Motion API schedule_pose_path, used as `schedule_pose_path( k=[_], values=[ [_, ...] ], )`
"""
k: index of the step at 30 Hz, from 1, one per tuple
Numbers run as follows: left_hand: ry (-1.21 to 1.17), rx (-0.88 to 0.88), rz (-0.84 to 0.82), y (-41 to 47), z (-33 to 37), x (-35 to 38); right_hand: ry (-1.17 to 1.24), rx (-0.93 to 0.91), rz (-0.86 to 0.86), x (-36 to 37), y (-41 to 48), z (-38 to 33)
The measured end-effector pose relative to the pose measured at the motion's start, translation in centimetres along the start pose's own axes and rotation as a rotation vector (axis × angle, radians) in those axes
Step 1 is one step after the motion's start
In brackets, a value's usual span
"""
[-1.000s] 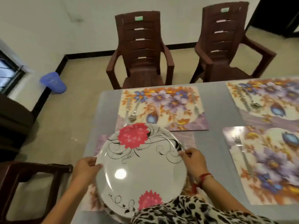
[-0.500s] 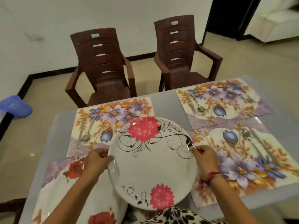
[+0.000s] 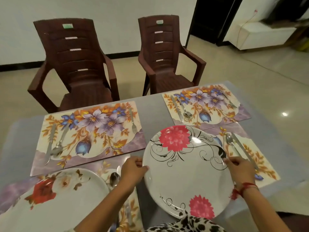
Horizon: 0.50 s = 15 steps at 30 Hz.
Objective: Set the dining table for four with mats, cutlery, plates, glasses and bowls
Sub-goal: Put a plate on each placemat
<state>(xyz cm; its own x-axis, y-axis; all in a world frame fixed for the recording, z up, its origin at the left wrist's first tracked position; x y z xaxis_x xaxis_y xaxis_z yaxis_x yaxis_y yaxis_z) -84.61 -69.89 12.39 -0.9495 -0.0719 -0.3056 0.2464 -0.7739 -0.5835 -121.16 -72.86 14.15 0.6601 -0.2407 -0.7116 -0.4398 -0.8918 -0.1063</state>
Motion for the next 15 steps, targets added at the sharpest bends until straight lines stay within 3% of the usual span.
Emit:
schedule_pose_path(
  k=[6, 15],
  values=[
    [0.019, -0.052, 0.064, -1.3, 1.5, 7.9, -0.045, 0.003, 0.027, -3.6, 5.1, 3.8],
    [0.096, -0.160, 0.285, -4.1, 2.8, 16.3, -0.007, -0.042, -0.138, -5.3, 11.5, 8.4]
  ],
)
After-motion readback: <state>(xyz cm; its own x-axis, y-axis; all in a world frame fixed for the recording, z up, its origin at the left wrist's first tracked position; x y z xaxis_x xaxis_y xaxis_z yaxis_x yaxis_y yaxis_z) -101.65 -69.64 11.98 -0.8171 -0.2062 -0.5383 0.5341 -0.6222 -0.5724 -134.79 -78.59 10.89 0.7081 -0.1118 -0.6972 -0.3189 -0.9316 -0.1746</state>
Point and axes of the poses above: each hand's wrist, its own y-axis towards the middle knuckle, its own x-axis out of the palm, z = x × y, the point moved 4 cm from there along y, towards the middle knuckle, and after that the axes turned 4 degrees about -x, right-handed, at the moved point
